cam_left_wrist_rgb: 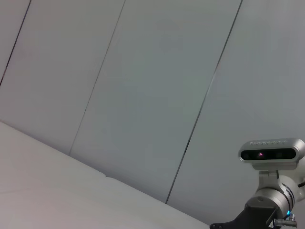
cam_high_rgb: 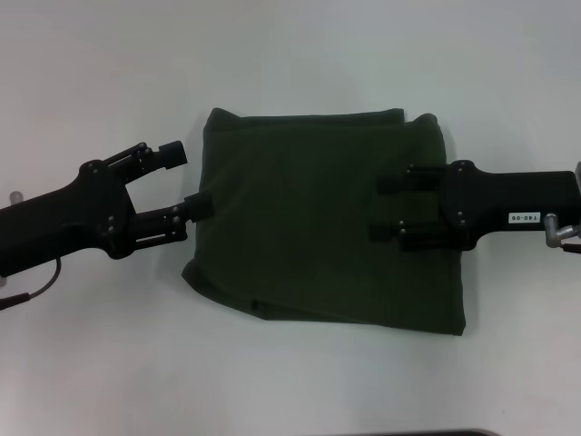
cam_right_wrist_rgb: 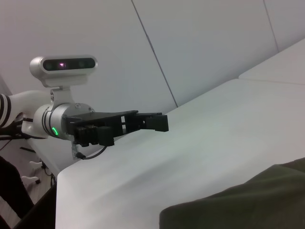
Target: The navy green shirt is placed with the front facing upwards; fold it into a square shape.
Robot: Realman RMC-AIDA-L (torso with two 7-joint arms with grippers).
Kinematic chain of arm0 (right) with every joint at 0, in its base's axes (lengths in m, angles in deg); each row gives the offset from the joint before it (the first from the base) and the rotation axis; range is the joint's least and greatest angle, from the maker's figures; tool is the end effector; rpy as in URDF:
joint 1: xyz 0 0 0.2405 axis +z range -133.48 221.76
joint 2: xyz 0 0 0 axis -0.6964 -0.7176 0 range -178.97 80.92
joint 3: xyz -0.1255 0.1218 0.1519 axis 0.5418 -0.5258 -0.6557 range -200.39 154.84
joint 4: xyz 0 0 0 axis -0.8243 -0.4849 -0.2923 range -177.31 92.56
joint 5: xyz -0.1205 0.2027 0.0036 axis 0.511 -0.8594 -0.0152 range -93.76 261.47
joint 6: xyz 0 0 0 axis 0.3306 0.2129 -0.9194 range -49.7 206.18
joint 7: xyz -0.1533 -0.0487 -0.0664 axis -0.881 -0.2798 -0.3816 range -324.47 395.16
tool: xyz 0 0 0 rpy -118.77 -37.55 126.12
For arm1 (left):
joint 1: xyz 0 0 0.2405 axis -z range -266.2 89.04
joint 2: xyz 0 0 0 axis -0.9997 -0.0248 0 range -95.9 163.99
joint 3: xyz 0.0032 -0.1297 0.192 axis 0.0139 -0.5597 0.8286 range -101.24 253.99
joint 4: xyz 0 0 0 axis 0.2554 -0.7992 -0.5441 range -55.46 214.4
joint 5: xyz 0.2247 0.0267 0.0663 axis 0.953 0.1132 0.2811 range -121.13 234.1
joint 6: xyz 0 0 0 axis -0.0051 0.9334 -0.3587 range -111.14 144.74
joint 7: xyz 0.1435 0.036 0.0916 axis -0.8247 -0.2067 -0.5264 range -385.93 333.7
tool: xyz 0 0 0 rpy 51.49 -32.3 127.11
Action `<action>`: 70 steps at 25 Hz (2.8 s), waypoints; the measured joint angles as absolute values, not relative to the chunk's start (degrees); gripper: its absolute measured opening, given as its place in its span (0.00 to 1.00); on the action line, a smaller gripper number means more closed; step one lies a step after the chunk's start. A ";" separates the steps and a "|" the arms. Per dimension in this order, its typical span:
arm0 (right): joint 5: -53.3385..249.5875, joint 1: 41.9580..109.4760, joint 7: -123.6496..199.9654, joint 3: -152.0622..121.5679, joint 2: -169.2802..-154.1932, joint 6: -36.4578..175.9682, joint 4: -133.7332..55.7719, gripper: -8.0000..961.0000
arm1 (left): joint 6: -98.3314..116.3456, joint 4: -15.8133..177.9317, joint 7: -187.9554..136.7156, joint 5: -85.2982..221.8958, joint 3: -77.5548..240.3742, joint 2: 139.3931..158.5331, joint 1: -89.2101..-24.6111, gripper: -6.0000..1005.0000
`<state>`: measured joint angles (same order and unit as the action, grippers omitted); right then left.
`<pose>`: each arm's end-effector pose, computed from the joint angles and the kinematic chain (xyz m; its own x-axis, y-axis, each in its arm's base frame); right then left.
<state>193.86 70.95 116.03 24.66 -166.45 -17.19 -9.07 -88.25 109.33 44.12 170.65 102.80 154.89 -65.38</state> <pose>0.2518 0.3091 -0.0295 0.7462 -0.4379 -0.5013 -0.4766 -0.8773 0.0570 -0.2628 0.2791 -0.0120 0.5954 0.3390 0.7284 0.4931 -0.8700 0.0018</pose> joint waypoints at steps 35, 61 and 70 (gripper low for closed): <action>193.76 71.07 116.38 24.06 -166.99 -16.04 -9.13 0.87 | -74.35 108.51 43.88 171.68 113.22 156.97 -66.18 0.88; 193.67 70.76 116.37 23.98 -166.96 -16.40 -9.77 0.85 | -66.10 104.62 43.51 175.28 114.49 157.35 -67.62 0.00; 193.54 70.92 116.37 23.95 -166.96 -16.41 -9.77 0.85 | -66.81 104.03 42.85 175.32 115.28 157.22 -67.59 0.01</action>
<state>193.54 70.92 116.37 23.95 -166.96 -16.41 -9.77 -66.81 104.03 42.85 175.32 115.28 157.22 -67.59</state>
